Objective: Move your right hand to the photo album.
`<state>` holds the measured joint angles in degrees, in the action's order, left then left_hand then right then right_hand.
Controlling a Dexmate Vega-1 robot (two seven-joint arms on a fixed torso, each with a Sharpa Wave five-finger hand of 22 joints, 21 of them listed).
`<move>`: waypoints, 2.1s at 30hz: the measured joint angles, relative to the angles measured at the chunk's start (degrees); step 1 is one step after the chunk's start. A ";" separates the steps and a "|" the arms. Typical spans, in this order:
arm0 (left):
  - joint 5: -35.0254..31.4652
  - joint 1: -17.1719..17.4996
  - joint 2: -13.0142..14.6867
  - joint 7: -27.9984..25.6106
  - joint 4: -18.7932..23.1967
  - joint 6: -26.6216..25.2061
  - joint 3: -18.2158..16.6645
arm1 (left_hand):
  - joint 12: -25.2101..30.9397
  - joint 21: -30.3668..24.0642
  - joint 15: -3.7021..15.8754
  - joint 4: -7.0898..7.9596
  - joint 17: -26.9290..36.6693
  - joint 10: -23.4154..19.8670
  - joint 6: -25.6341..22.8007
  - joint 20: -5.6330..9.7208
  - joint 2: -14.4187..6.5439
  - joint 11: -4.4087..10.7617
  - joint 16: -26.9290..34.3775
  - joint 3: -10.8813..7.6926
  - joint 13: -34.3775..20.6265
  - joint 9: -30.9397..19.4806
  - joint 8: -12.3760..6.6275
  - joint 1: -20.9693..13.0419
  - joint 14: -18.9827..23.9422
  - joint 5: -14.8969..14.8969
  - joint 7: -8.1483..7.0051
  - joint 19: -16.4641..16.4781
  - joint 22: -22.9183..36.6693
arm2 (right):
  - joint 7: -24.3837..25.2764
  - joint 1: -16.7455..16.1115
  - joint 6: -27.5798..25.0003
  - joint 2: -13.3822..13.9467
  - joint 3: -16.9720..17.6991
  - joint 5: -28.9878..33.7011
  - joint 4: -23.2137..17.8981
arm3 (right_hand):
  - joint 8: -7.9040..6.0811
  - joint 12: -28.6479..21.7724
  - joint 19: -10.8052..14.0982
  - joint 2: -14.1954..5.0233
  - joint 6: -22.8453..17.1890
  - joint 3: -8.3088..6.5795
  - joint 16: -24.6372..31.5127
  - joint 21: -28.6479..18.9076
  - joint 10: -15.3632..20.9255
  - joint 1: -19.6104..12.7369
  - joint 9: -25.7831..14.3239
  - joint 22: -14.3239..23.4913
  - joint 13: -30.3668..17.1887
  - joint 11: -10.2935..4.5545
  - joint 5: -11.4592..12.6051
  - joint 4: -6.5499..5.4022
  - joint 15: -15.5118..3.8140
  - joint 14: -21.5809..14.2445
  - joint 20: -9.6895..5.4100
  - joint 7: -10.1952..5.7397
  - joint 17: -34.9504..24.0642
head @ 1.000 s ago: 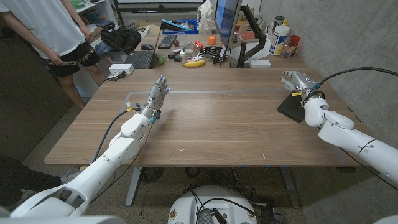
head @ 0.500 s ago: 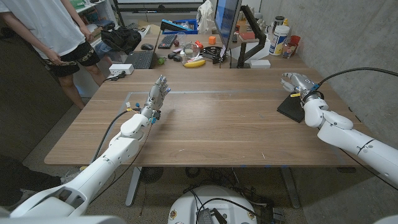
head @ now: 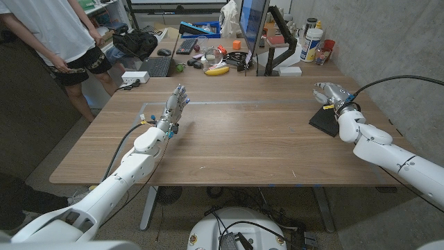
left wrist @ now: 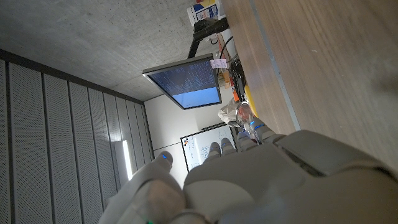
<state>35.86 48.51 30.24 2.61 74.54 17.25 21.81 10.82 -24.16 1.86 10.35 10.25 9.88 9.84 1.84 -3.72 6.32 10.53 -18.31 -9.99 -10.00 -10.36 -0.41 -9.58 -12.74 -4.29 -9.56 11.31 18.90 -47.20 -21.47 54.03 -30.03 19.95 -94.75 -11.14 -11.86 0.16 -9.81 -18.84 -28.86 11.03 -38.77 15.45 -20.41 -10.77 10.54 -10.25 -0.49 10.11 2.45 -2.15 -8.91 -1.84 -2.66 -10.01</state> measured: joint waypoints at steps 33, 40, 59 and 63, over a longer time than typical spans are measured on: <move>0.12 0.42 0.18 -0.17 0.21 0.14 -0.15 | 0.00 0.23 0.00 0.00 0.00 0.00 0.00 0.00 0.00 0.00 0.00 -0.01 0.00 0.00 0.00 0.00 0.00 0.00 0.00 0.00 0.00 | -2.32 0.99 -2.20 0.04 -1.81 0.71 0.88 | 0.00 0.00 0.21 -0.23 0.00 0.41 0.00 0.21 0.00 -0.23 0.00 -0.01 0.00 0.00 0.00 0.06 0.00 0.00 -0.21 0.00 0.01; 0.10 0.47 0.21 -0.31 0.29 0.06 -0.15 | 0.00 0.23 0.00 0.00 0.00 0.00 0.00 0.00 0.00 0.00 0.00 -0.01 0.00 0.00 0.00 0.00 0.00 0.00 0.00 0.00 0.00 | -2.91 1.26 -2.47 0.07 -2.19 0.85 1.13 | 0.00 0.00 0.21 -0.23 0.00 0.81 0.00 0.20 0.00 -0.23 0.00 -0.02 0.00 0.00 0.00 -0.01 0.00 0.00 -0.21 0.00 0.01; 0.17 0.30 0.24 0.00 -0.21 -0.08 -0.15 | 0.00 0.23 0.00 0.11 0.00 0.00 0.00 0.00 0.00 0.00 0.00 0.10 0.00 0.00 0.00 0.00 0.00 0.00 0.00 0.00 0.00 | -4.40 2.24 -3.69 -0.04 -3.60 1.66 1.60 | 0.00 0.00 0.52 -0.45 0.01 0.80 0.00 0.43 0.00 -0.45 0.00 -0.02 0.00 0.00 0.28 -0.01 -0.22 -0.22 0.10 0.00 0.01; 0.29 0.16 0.25 0.27 -0.52 -0.08 -0.15 | 0.00 0.23 0.00 0.17 0.00 0.00 0.00 0.00 0.00 0.00 0.00 0.16 0.00 0.00 0.00 0.00 0.00 0.00 0.00 0.00 0.00 | -4.63 2.46 -4.04 -0.17 -3.86 1.86 1.62 | 0.00 0.00 0.52 -0.45 0.01 0.80 0.00 0.43 0.00 -0.45 0.00 -0.02 0.00 0.00 0.28 -0.01 -0.22 -0.21 0.10 0.00 0.01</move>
<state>36.15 48.67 30.49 2.87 74.02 17.17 21.66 10.81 -23.93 1.86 10.52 10.25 9.88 9.84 1.84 -3.72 6.32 10.53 -18.16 -9.99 -10.00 -10.36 -0.41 -9.58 -12.74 -4.29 -9.55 11.31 14.27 -44.75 -25.50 53.86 -33.88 21.81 -93.13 -11.14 -11.86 0.68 -10.26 -18.83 -28.06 11.03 -38.34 15.45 -20.86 -10.77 10.52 -10.25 -0.49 10.39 2.44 -2.36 -9.13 -1.74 -2.66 -10.00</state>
